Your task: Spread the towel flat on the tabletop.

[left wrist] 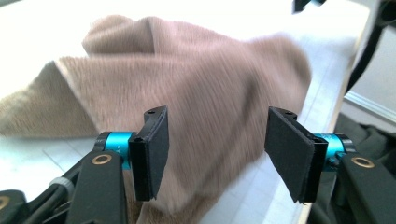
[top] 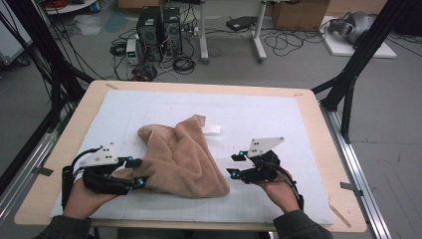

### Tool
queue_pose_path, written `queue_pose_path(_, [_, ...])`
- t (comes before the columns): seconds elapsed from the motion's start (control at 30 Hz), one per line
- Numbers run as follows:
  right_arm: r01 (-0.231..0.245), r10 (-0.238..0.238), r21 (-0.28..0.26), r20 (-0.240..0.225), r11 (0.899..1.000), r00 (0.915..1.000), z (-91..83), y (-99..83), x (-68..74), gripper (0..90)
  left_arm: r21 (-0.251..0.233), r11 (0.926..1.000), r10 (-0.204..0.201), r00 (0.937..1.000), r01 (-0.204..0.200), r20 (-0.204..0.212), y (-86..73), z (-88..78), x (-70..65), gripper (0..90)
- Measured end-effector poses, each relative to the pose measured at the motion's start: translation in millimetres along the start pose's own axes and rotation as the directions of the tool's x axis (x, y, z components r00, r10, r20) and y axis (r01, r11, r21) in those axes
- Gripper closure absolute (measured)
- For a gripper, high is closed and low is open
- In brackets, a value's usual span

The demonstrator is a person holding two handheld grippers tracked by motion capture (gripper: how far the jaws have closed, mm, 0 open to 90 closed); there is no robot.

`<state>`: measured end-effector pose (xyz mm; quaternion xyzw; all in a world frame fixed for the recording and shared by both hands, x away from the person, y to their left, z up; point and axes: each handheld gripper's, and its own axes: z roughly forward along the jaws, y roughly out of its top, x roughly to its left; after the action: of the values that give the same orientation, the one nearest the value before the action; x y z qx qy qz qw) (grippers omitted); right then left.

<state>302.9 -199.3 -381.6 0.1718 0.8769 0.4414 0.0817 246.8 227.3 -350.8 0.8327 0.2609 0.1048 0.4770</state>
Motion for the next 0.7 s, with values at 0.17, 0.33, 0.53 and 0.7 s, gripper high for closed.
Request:
queue_pose_path(0.17, [0.027,-0.026,0.038,-0.026,0.999,0.9993,38.8,12.8,-11.1,48.5,0.006,0.9999,0.015,0.9994,-0.015,-0.032,13.4,3.0,8.6,40.2])
queue_pose_path(0.33, [0.041,-0.036,0.087,-0.062,0.995,0.9974,72.5,18.0,-16.5,47.7,0.059,0.9983,0.006,0.9975,-0.001,-0.071,16.3,31.7,29.4,44.8])
queue_pose_path(0.53, [0.026,-0.012,0.176,-0.082,0.984,0.9966,95.6,11.4,-20.0,49.9,0.198,0.9798,-0.011,0.9966,0.027,-0.082,-0.5,70.7,45.3,48.7])
queue_pose_path(0.7, [0.053,-0.031,0.193,-0.118,0.98,0.9925,102.8,7.5,-16.4,72.9,0.202,0.9769,-0.065,0.9974,0.07,-0.032,-21.3,81.7,44.6,66.1])
